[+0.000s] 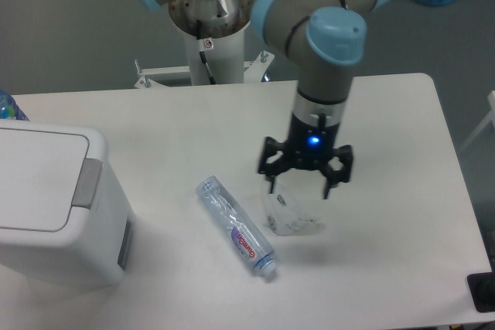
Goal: Open the trash can
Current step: 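Move the gripper from above the plastic bag toward the white trash bin, then lower the gripper onto the lid edge of the white trash bin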
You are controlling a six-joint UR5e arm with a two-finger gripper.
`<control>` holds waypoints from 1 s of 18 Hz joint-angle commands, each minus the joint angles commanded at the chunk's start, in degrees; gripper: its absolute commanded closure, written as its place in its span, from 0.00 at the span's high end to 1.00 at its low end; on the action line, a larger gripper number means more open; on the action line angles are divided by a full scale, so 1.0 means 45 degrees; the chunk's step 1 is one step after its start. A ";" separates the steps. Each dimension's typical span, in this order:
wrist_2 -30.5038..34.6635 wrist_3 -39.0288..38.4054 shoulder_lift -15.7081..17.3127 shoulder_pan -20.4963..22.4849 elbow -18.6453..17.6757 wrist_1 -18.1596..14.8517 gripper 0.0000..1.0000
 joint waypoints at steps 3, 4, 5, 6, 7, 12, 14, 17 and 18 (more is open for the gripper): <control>-0.0042 -0.1097 0.0586 -0.0956 0.0040 0.0039 1.00; -0.0023 -0.1313 0.0762 -0.1328 0.0040 0.0058 1.00; -0.0023 -0.1450 0.0899 -0.1602 0.0040 0.0078 1.00; -0.0003 -0.1548 0.0978 -0.1798 0.0040 0.0097 1.00; -0.0003 -0.1607 0.1036 -0.1993 0.0040 0.0117 1.00; 0.0016 -0.1569 0.0921 -0.2776 0.0195 0.0156 1.00; 0.0017 -0.1569 0.0823 -0.2971 0.0235 0.0176 1.00; 0.0055 -0.1569 0.0530 -0.3128 0.0352 0.0331 1.00; 0.0056 -0.1569 0.0432 -0.3167 0.0352 0.0371 1.00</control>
